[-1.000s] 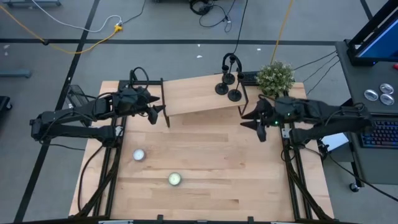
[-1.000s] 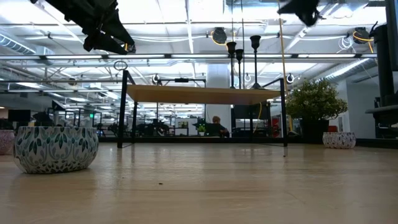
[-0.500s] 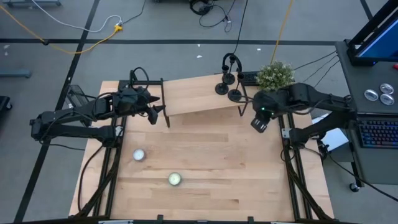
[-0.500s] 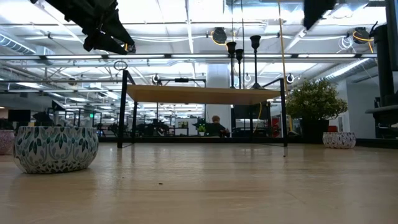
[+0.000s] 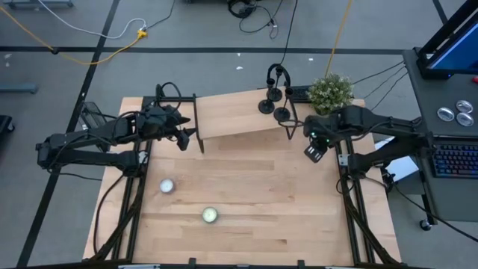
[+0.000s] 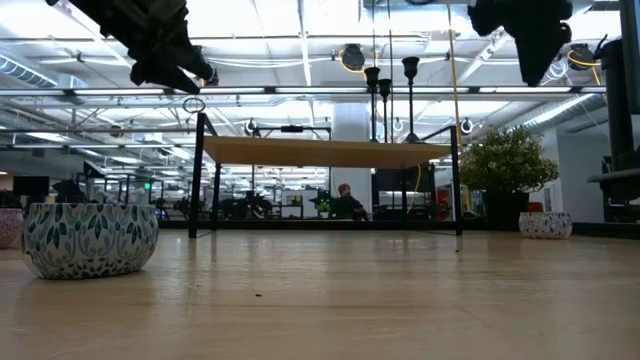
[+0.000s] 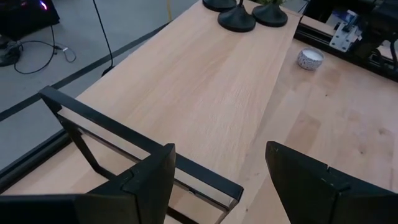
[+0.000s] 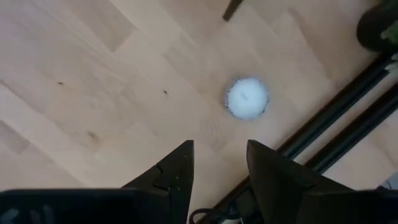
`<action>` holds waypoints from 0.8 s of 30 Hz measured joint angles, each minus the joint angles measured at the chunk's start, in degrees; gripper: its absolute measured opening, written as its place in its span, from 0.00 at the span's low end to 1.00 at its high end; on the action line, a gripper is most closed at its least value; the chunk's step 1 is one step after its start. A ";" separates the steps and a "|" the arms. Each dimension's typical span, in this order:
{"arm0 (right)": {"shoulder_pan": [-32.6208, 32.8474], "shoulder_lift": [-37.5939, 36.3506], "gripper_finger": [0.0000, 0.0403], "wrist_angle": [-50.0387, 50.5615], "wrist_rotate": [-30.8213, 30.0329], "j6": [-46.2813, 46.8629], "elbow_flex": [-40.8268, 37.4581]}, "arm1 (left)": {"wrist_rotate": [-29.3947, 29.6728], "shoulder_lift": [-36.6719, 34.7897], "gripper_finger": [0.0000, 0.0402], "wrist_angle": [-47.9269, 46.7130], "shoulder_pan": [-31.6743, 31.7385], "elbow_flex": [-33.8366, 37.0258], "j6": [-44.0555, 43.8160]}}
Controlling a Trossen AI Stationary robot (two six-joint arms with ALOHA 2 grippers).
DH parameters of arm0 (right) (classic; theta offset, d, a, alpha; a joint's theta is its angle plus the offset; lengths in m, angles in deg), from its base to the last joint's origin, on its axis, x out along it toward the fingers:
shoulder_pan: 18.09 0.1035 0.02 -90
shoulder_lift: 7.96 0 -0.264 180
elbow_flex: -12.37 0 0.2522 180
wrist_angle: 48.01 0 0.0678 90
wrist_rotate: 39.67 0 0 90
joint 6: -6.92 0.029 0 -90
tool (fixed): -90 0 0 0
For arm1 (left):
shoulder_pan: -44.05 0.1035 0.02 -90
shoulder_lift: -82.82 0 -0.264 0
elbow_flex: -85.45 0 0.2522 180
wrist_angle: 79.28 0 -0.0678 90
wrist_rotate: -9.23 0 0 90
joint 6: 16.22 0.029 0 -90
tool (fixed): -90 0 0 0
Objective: Pick & Place candle stick holders
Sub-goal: Put the red candle on the shelf
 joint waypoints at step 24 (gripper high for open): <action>-0.61 -0.02 0.91 -1.21 0.12 0.39 -9.32 | 0.57 0.00 0.63 0.04 0.02 0.00 -0.04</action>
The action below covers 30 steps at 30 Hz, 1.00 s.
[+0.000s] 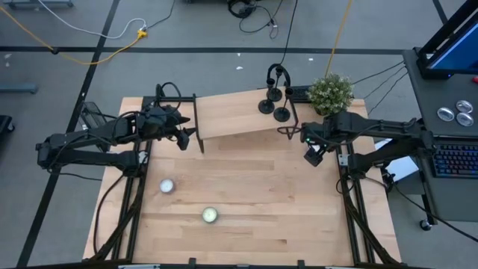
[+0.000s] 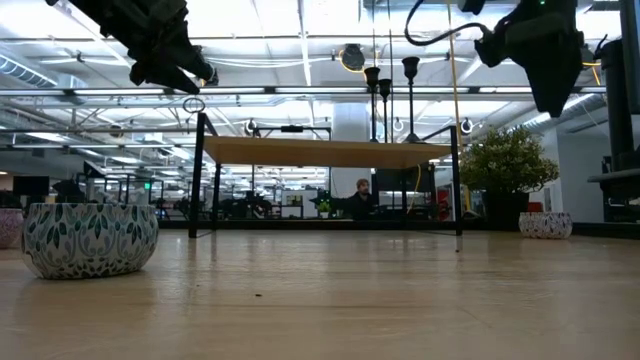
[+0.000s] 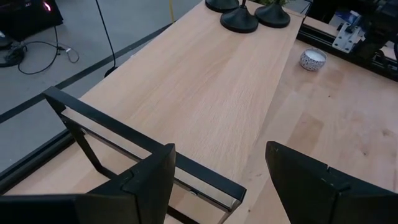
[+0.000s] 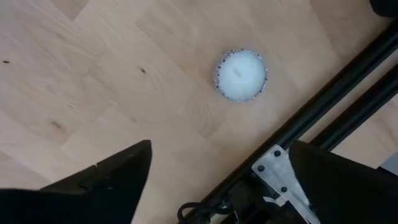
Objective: Pick & Place candle stick holders
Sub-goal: Put the red candle on the shelf
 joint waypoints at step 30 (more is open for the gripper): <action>0.02 0.00 0.99 -4.76 -1.46 -2.38 -7.02 | 0.03 0.00 0.63 0.01 0.00 0.00 -0.79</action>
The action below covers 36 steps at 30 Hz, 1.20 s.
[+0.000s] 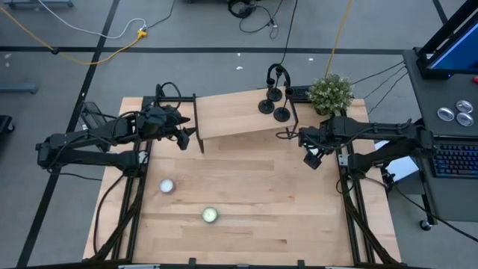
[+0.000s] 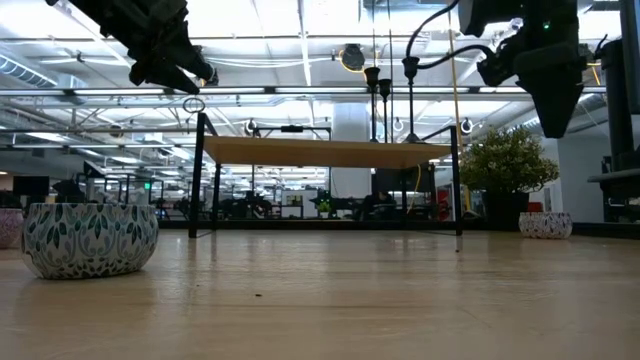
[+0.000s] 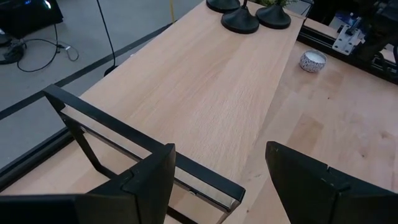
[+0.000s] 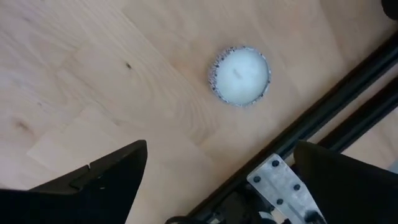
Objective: Pick & Place candle stick holders
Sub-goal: Put the red candle on the shelf
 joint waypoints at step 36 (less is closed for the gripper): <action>-7.08 0.00 0.99 -8.45 -3.30 3.01 -8.04 | 0.00 0.00 0.63 0.03 0.00 0.00 0.85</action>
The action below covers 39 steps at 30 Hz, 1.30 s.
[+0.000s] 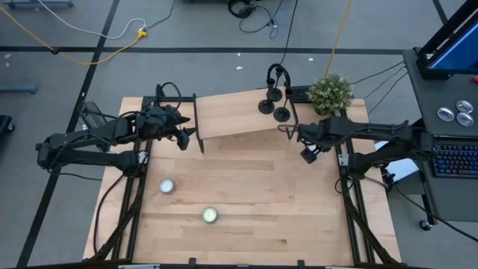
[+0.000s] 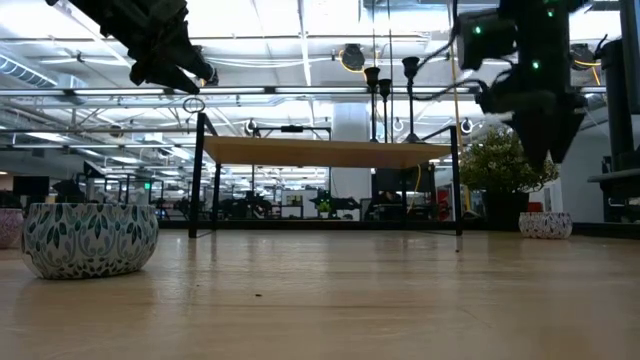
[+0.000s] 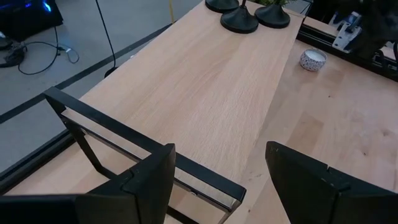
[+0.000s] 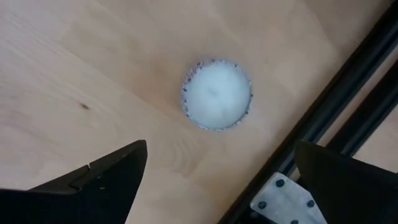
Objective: Pick & Place candle stick holders
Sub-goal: Put the red candle on the shelf
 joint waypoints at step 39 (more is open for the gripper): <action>-10.23 0.00 0.99 -17.63 2.99 -11.96 -13.37 | 0.30 0.00 0.63 2.14 0.00 0.00 -0.83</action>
